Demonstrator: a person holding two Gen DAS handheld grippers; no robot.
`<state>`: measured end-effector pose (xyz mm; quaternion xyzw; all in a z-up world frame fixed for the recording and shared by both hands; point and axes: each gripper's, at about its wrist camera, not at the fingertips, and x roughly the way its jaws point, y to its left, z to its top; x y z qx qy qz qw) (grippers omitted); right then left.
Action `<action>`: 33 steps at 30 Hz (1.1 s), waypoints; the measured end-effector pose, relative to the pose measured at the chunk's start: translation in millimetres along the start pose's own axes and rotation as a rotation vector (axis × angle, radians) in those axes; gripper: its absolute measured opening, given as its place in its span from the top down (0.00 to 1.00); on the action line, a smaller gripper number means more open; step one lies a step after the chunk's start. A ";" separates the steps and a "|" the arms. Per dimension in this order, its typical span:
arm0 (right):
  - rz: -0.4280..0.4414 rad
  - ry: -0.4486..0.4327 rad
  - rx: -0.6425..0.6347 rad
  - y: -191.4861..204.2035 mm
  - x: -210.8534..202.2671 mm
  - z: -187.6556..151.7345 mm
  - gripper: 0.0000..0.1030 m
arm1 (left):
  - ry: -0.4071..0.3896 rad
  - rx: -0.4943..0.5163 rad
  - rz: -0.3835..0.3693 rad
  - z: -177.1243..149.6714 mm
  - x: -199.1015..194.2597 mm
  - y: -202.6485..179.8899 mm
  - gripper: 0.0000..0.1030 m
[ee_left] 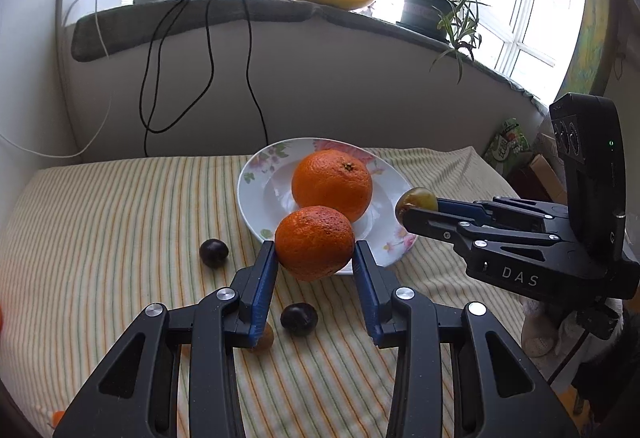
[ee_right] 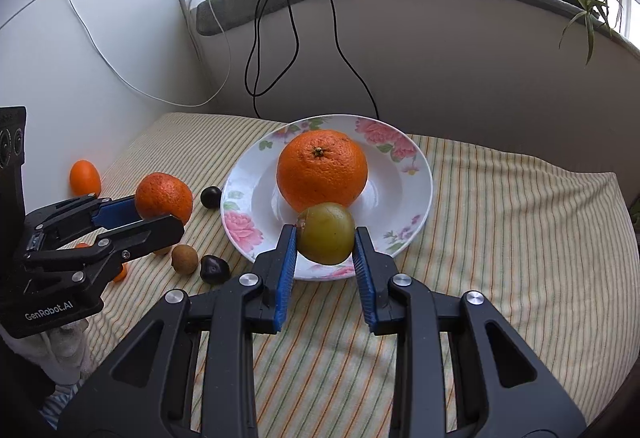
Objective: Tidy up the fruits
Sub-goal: 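Carry both fruits to the plate and release them beside the large orange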
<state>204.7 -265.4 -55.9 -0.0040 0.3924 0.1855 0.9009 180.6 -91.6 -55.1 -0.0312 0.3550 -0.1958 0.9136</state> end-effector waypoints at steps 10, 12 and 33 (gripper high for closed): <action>-0.024 0.017 0.012 -27.6 25.4 11.2 0.71 | 0.036 0.006 -0.037 8.4 34.8 -23.1 0.64; -0.025 0.021 0.004 -30.4 30.7 14.8 0.71 | 0.037 0.010 -0.044 9.8 38.7 -28.4 0.64; -0.002 0.028 0.006 -46.0 46.3 25.6 0.71 | 0.069 0.040 -0.060 11.9 59.6 -46.2 0.64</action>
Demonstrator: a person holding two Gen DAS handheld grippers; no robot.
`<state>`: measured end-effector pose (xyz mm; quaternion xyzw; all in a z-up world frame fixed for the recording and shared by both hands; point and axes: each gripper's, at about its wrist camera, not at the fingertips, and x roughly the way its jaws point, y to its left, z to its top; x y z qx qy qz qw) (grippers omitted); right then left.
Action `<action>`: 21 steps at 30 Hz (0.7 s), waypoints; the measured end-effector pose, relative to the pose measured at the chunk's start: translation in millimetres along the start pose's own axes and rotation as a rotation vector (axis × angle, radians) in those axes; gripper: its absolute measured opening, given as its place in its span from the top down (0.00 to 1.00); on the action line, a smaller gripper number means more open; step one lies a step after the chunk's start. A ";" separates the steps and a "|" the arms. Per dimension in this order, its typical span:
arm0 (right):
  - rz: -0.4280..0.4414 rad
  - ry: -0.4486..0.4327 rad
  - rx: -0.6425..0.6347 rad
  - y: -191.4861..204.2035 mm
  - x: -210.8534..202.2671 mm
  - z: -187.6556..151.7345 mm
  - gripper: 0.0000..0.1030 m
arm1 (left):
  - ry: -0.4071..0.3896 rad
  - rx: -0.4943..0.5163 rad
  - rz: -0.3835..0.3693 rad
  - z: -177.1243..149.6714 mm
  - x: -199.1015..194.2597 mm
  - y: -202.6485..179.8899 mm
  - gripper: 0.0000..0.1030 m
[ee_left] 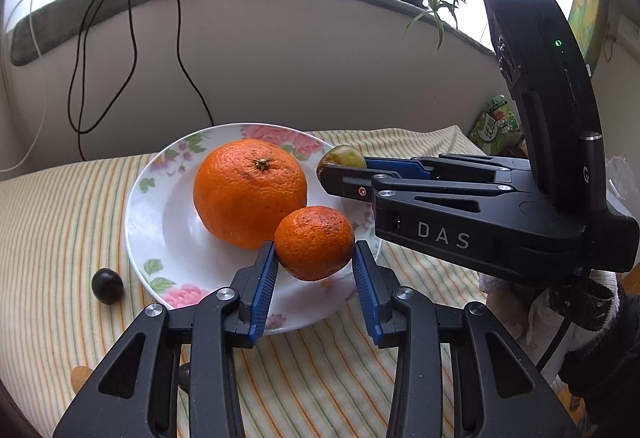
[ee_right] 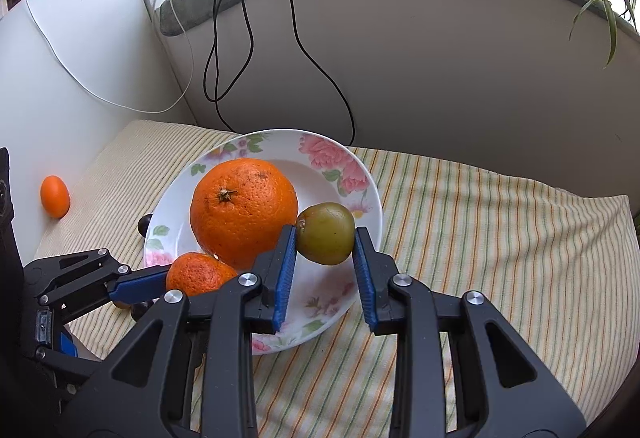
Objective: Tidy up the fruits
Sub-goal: 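Carry both fruits to the plate and release them beside the large orange, then move the left gripper to a tangerine with a stem and grasp it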
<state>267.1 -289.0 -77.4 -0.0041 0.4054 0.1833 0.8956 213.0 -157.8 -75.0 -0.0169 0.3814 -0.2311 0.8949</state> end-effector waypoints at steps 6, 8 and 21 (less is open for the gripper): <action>-0.009 -0.014 -0.007 1.1 -5.0 0.1 0.54 | 0.014 0.014 0.017 1.8 5.3 -3.2 0.63; -0.011 -0.040 -0.009 2.6 -11.0 0.9 0.38 | 0.019 0.009 0.024 0.8 6.5 -2.9 0.63; -0.027 -0.076 0.013 2.2 -32.3 2.2 0.37 | 0.004 0.006 0.028 2.3 6.6 -1.0 0.40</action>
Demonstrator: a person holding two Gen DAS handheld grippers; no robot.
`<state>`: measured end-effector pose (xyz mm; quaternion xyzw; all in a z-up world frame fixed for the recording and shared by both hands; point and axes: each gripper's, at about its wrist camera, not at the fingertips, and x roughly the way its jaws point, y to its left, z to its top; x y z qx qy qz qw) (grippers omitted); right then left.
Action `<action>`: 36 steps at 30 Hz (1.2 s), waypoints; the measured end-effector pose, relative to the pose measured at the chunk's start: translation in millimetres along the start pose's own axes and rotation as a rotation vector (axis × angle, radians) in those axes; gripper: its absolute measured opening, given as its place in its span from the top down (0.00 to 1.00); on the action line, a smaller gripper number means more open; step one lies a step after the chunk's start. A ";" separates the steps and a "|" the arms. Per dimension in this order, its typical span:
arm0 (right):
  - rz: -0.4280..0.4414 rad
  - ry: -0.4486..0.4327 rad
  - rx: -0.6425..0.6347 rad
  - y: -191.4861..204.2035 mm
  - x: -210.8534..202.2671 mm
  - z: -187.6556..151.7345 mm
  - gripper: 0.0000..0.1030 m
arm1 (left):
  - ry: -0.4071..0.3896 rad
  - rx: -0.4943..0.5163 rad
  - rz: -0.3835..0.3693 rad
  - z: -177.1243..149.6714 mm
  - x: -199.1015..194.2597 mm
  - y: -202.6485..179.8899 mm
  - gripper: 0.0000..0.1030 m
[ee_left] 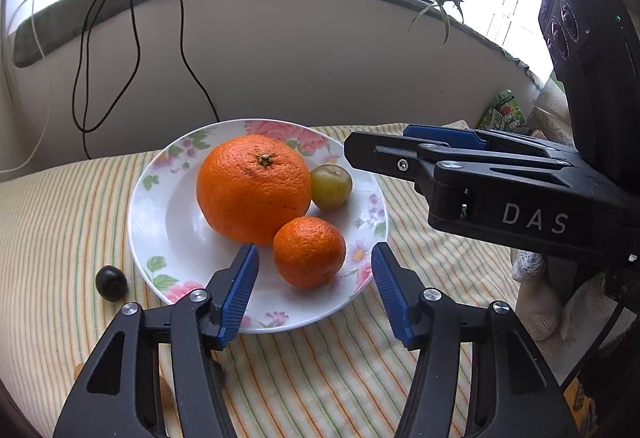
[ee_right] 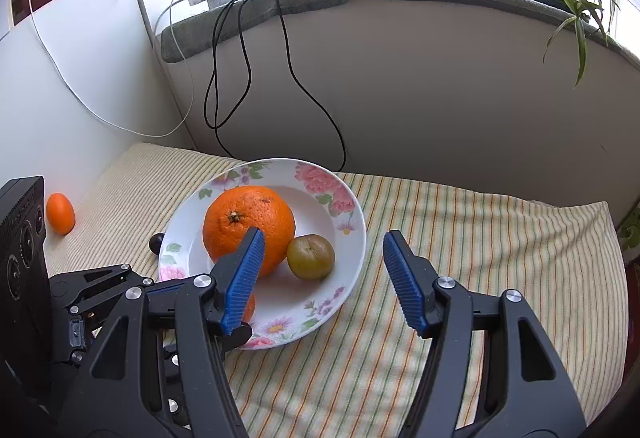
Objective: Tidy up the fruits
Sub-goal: 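Move the left gripper to a tangerine with a stem and grasp it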
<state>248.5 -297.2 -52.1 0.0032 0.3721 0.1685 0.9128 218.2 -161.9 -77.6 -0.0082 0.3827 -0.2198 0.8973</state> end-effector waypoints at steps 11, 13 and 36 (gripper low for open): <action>0.003 -0.023 0.011 3.4 -17.5 -2.6 0.37 | -0.029 0.016 0.016 -0.8 -26.2 2.6 0.40; 0.003 -0.028 0.005 7.3 -22.5 -3.7 0.37 | -0.033 0.026 0.027 -3.5 -33.7 3.1 0.40; 0.124 -0.080 -0.094 92.2 -76.7 -25.1 0.37 | -0.114 -0.047 0.174 -80.7 -147.5 67.4 0.40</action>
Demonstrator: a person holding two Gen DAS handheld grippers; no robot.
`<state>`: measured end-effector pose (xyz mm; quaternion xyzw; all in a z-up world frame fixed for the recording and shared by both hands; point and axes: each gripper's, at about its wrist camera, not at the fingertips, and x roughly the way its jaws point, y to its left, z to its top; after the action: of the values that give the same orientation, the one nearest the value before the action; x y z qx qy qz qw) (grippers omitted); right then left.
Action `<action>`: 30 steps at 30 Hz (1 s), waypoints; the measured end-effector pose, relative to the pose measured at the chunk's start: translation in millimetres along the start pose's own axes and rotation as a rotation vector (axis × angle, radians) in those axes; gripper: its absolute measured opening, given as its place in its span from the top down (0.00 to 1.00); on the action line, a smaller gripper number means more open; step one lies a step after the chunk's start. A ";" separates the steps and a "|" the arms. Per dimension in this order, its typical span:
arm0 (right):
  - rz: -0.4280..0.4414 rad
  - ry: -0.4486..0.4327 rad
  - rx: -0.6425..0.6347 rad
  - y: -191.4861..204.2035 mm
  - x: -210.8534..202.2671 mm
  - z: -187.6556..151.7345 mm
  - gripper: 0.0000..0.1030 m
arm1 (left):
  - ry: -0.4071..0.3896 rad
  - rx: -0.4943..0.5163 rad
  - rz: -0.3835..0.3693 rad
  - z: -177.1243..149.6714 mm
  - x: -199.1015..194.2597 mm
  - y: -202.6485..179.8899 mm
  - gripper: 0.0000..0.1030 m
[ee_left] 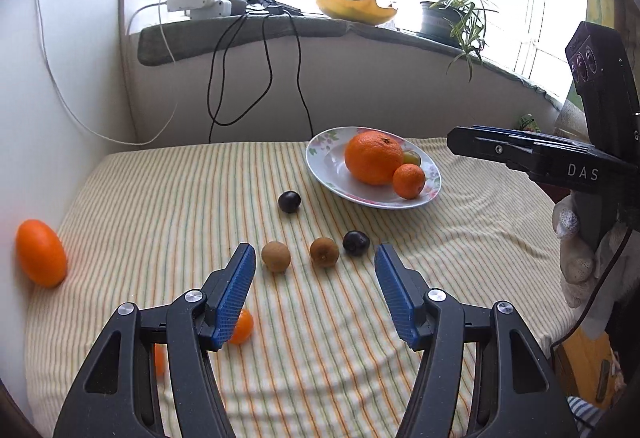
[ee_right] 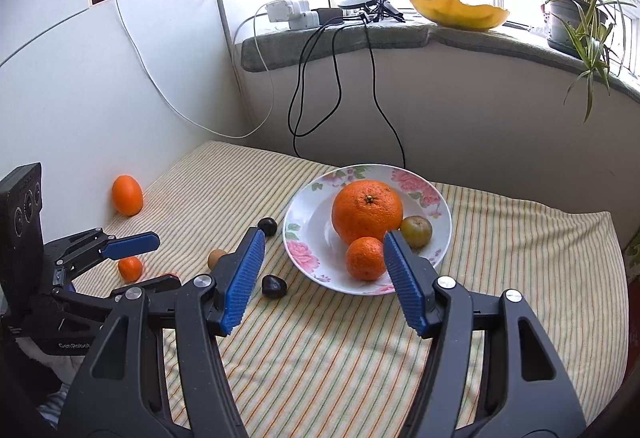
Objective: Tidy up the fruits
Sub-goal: 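Move the left gripper to a tangerine with a stem and grasp it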
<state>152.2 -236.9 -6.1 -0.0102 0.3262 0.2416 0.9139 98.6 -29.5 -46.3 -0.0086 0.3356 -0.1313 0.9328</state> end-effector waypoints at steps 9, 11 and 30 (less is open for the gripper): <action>0.078 0.036 -0.038 41.9 16.0 -13.8 0.38 | -0.002 -0.092 0.113 -38.3 -37.1 56.4 0.40; 0.094 0.050 -0.042 49.3 20.5 -17.5 0.38 | -0.001 -0.115 0.124 -44.2 -41.7 67.2 0.40; 0.236 0.233 -0.208 137.4 85.5 -49.6 0.57 | 0.078 -0.206 0.110 -72.6 -26.4 107.6 0.62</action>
<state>118.6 -87.2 -77.4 -0.0941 0.4019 0.3766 0.8294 59.2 86.2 -97.3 -0.0808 0.3831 -0.0451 0.9191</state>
